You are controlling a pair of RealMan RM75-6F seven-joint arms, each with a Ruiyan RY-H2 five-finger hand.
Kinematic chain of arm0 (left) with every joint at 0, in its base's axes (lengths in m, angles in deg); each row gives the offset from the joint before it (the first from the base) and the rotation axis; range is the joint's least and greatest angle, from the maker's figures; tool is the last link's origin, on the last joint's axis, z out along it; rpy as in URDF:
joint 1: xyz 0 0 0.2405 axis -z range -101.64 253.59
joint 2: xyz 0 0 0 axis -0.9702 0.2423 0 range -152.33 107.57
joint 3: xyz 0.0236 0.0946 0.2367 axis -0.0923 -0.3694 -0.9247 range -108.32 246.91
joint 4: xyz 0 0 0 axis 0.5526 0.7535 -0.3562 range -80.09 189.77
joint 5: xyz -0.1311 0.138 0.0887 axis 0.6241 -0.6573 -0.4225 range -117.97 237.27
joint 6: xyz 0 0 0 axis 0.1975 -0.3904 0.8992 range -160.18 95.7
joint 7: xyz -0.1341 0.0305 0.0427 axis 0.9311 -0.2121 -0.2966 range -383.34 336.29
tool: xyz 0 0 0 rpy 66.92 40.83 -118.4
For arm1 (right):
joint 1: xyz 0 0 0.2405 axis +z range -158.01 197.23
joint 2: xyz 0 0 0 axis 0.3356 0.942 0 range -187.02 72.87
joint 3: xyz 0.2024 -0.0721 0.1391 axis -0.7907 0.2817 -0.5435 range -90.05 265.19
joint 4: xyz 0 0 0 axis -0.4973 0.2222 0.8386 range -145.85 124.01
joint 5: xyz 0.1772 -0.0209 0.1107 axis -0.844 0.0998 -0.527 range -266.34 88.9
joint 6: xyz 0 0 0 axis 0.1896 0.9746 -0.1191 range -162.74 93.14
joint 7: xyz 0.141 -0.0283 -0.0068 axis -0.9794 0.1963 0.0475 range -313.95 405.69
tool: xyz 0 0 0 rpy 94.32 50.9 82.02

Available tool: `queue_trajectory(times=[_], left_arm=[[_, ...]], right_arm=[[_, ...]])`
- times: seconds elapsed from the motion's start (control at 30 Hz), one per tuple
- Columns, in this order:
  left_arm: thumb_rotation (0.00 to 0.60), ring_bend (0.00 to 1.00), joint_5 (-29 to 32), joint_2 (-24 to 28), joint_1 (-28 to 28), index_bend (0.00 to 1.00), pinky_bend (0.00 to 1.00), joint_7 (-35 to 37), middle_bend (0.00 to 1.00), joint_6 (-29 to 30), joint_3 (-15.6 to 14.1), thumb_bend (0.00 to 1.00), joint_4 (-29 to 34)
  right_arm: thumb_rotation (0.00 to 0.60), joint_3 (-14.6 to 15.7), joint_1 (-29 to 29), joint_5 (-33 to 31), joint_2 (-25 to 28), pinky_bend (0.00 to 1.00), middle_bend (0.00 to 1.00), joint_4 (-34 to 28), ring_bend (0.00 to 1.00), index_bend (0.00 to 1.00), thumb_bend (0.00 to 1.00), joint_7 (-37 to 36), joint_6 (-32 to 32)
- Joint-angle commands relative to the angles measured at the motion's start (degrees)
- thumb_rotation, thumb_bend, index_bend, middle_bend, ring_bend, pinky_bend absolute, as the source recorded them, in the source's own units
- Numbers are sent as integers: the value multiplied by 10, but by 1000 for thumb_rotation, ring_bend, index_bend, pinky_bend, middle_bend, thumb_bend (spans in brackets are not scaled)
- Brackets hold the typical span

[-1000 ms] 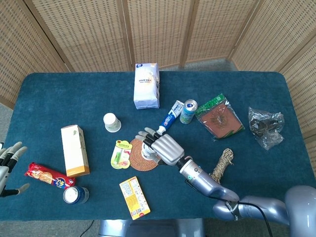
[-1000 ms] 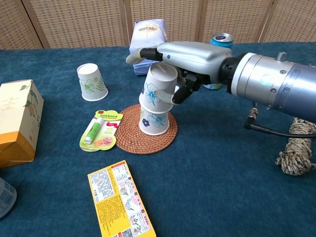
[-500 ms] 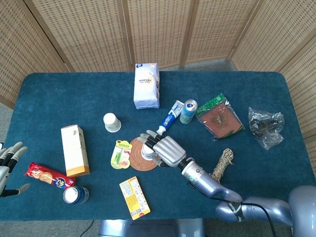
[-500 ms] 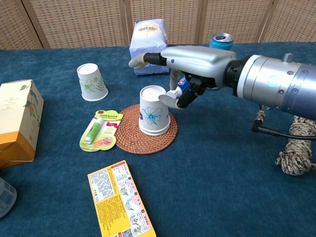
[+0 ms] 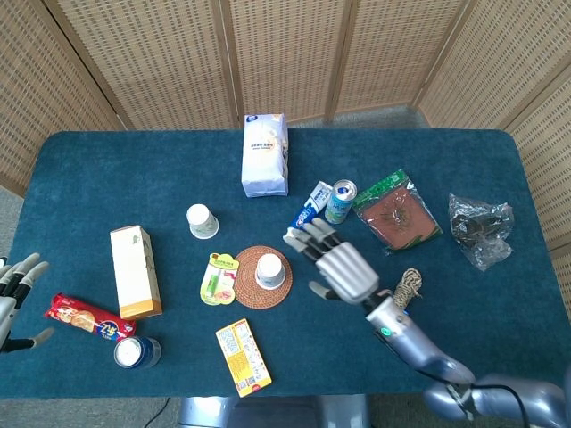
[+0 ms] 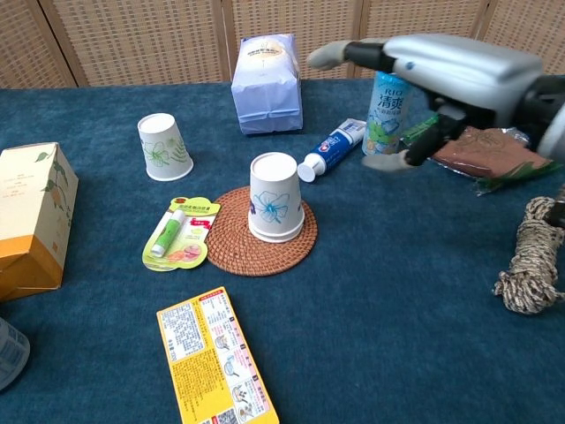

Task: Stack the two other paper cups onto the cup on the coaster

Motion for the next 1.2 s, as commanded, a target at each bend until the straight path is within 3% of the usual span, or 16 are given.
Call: queue_trajectory(times=[0.03,0.27,0.57,0.9,1.2], left_arm=[[600,0,5,-3,2,0,0,-2,0,-1,4,222,4],[600,0,30,-3,20,0,0,-38,0,-31,14,223,29],[600,0,82,13,64,0,0,-113,0,-82,45,223,94],[600,0,182,7,147,0,0,-268,0,-145,93,223,153],[600,0,289,-61,229,0,0,-393,0,-183,116,223,158]], right_arm=[[600,35,-57,24,50,44,0,-33,0,8,273,-24,57],[600,81,-116,65,106,91,0,-27,0,10,271,-82,110],[600,89,-174,98,122,96,0,24,0,16,274,-98,183],[600,69,-242,51,114,96,0,92,0,28,271,-150,240],[600,36,-260,11,119,97,0,116,0,31,279,-175,232]])
